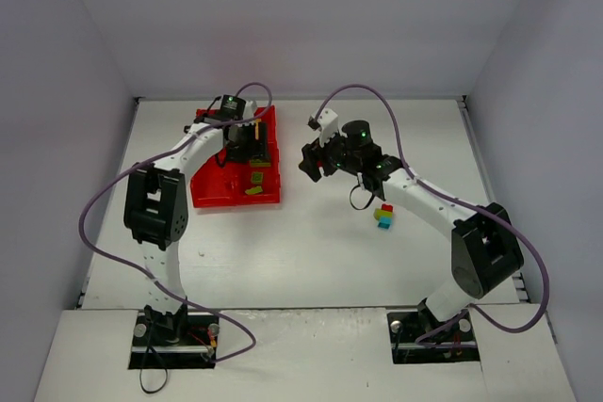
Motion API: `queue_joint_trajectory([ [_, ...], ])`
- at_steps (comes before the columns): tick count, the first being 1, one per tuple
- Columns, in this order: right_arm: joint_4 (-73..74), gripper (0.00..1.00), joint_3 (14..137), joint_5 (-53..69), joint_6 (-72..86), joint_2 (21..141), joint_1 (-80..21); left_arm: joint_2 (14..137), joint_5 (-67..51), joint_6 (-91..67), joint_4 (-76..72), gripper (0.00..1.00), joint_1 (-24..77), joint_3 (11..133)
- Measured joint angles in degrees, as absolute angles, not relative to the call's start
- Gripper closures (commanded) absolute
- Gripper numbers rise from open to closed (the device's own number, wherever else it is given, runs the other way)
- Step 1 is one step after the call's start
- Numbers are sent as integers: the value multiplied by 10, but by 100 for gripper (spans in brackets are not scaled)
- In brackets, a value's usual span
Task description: Sort the legos into containers by color
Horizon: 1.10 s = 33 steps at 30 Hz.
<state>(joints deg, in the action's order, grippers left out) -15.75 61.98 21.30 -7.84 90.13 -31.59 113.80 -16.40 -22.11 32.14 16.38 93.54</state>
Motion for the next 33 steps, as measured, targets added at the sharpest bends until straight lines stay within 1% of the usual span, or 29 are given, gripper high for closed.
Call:
queue_joint_trajectory([
  [4,-155,100,627,213,-79,902,-316,1125,-189,-225,323,34,164,935],
  [13,-151,100,651,220,-83,907,-320,1036,-373,-254,262,32,172,935],
  [19,-148,100,662,221,-92,913,-324,1020,-458,-277,224,32,197,935],
  [25,-145,100,662,221,-95,917,-328,1028,-497,-286,219,32,212,935],
  [33,-143,100,662,221,-99,917,-332,1058,-496,-281,236,32,222,939],
])
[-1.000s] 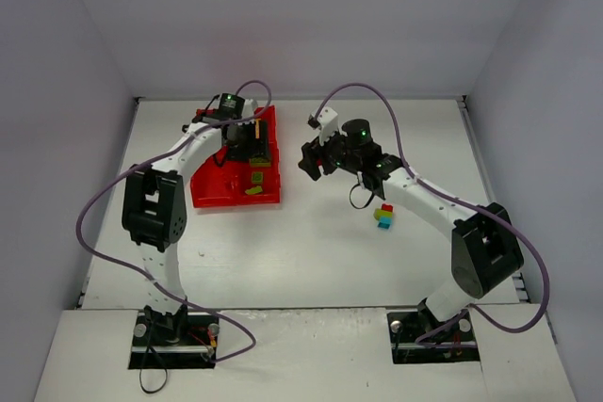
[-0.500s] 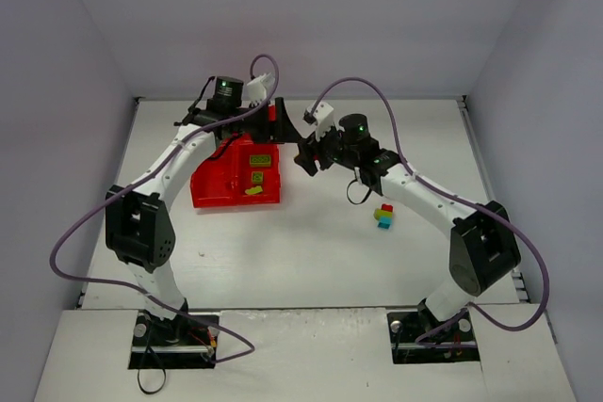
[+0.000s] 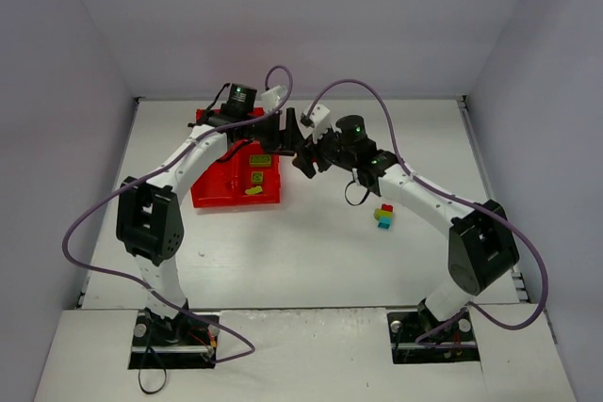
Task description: Sort the legos into containers by color
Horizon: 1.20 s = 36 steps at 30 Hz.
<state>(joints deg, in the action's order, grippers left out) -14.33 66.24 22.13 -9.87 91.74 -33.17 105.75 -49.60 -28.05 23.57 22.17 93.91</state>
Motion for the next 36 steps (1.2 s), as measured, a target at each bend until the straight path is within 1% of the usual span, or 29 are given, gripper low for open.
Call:
queue_joint_trajectory([
  [3,-143,100,663,222,-100,917,-334,1064,-493,-278,241,33,222,941],
  [7,-143,100,664,222,-102,917,-335,1064,-493,-276,241,45,222,944],
  [12,-143,100,665,222,-102,917,-335,1064,-497,-279,237,52,222,950],
  [17,-143,100,666,222,-102,917,-335,1065,-504,-282,231,51,222,950],
  [21,-143,100,666,222,-102,917,-336,1071,-506,-283,231,44,225,950],
  [27,-143,100,666,222,-102,917,-339,1079,-505,-285,233,45,228,950],
  [28,-143,100,666,222,-102,917,-339,1080,-505,-285,233,48,229,950],
  [30,-143,100,666,222,-102,917,-339,1081,-505,-285,233,57,229,950],
  [31,-143,100,666,222,-102,917,-340,1081,-505,-285,233,69,229,950],
  [33,-143,100,666,222,-103,917,-341,1081,-502,-283,234,81,229,950],
  [34,-143,100,667,222,-103,917,-340,1081,-504,-281,234,83,229,950],
  [36,-143,89,667,222,-103,917,-341,1081,-506,-281,233,86,228,951],
])
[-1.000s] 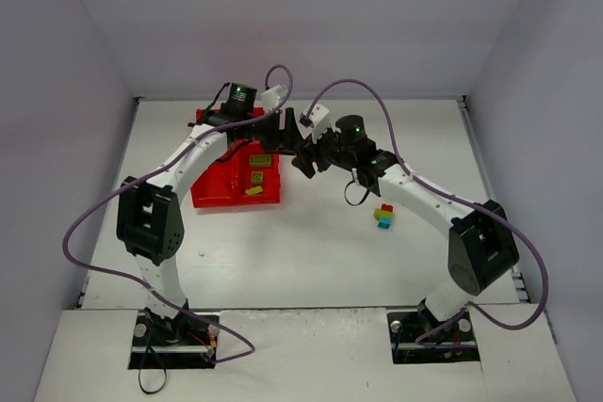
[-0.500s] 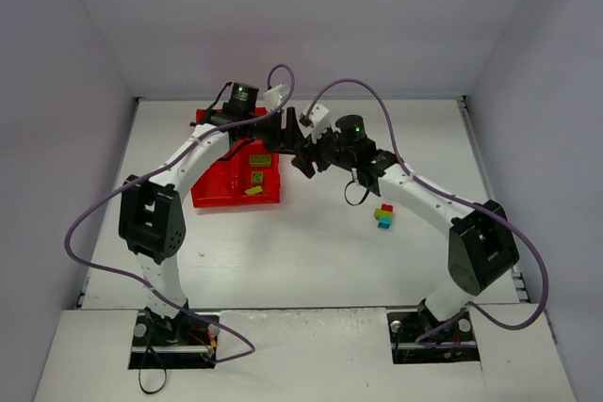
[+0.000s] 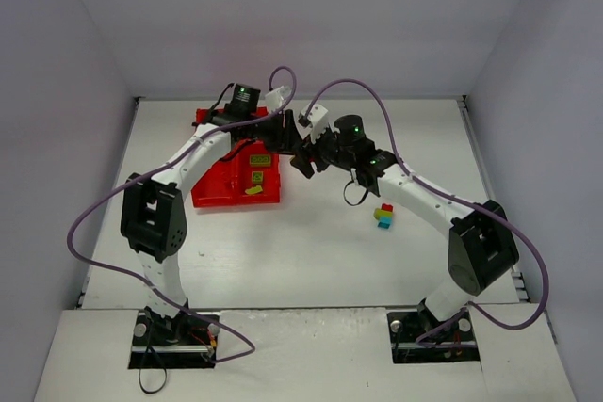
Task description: Sort the legos into containers by color
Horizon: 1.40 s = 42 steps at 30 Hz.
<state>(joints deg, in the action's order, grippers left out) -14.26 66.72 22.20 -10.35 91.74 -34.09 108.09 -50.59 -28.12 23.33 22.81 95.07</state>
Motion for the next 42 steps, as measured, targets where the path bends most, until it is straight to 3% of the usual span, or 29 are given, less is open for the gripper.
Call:
queue_joint_trajectory([
  [1,-142,85,667,222,-103,917,-341,1081,-505,-281,233,86,228,951],
  [2,-143,73,667,222,-103,917,-341,1081,-505,-281,233,88,228,951],
  [5,-143,50,667,220,-103,917,-341,1081,-506,-281,233,88,228,951],
  [8,-143,40,667,216,-101,917,-341,1081,-505,-281,232,88,228,951],
  [16,-143,28,665,193,-95,917,-342,1081,-506,-288,223,88,222,951],
  [17,-143,19,664,189,-94,917,-342,1081,-506,-289,222,88,221,951],
  [21,-142,18,663,182,-91,917,-342,1081,-506,-293,219,88,217,951],
  [24,-141,21,663,178,-91,917,-342,1081,-506,-294,218,88,216,951],
  [33,-139,51,663,177,-91,917,-342,1081,-507,-294,215,89,213,952],
  [39,-138,86,663,177,-91,917,-342,1081,-507,-294,215,89,212,952],
  [42,-138,97,663,178,-91,917,-342,1081,-510,-294,216,88,210,952],
])
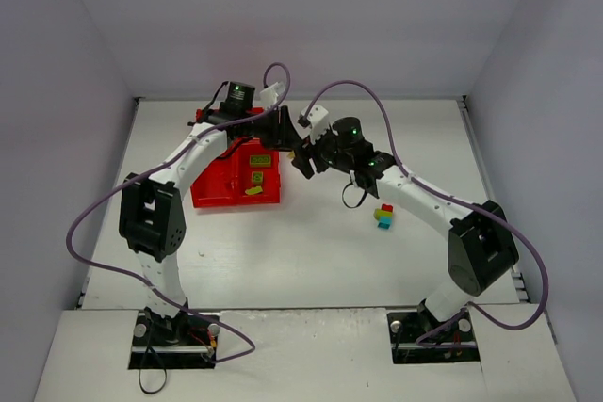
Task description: Sort the legos into containers by color
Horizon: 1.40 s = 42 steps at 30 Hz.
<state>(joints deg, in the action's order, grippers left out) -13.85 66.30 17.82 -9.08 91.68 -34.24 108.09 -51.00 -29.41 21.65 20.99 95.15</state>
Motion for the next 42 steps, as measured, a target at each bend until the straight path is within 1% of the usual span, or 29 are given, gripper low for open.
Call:
queue_joint_trajectory([
  [2,-139,100,663,180,-91,917,-343,1081,-513,-294,221,89,207,952],
  [6,-142,100,648,178,-93,914,-344,1081,-514,-287,243,89,193,967],
  [11,-126,100,617,170,-93,912,-344,1081,-513,-280,253,89,150,989],
  [15,-114,100,608,164,-93,912,-344,1084,-489,-267,273,88,126,1011],
  [22,-113,100,608,158,-93,909,-344,1159,-339,-198,314,86,127,1152],
  [27,-111,100,609,158,-93,909,-342,1232,-206,-161,308,82,128,1195],
  [29,-108,100,609,157,-93,908,-342,1270,-166,-151,307,77,128,1213],
  [31,-107,100,609,157,-93,907,-342,1306,-139,-144,307,76,128,1230],
  [32,-105,100,609,156,-93,906,-342,1322,-128,-141,308,70,128,1238],
  [34,-101,100,609,156,-93,904,-342,1346,-114,-136,308,65,128,1247],
  [35,-100,100,609,156,-93,903,-342,1352,-110,-135,308,57,128,1248],
  [36,-100,100,609,156,-93,903,-342,1356,-106,-133,309,53,128,1248],
  [37,-100,100,609,156,-93,903,-342,1357,-104,-131,309,43,128,1249],
  [38,-100,100,609,156,-93,903,-342,1357,-102,-131,309,43,128,1253],
  [40,-100,100,609,156,-93,903,-342,1357,-102,-128,306,38,128,1262],
  [42,-99,100,609,156,-93,903,-342,1353,-101,-126,306,37,129,1268],
])
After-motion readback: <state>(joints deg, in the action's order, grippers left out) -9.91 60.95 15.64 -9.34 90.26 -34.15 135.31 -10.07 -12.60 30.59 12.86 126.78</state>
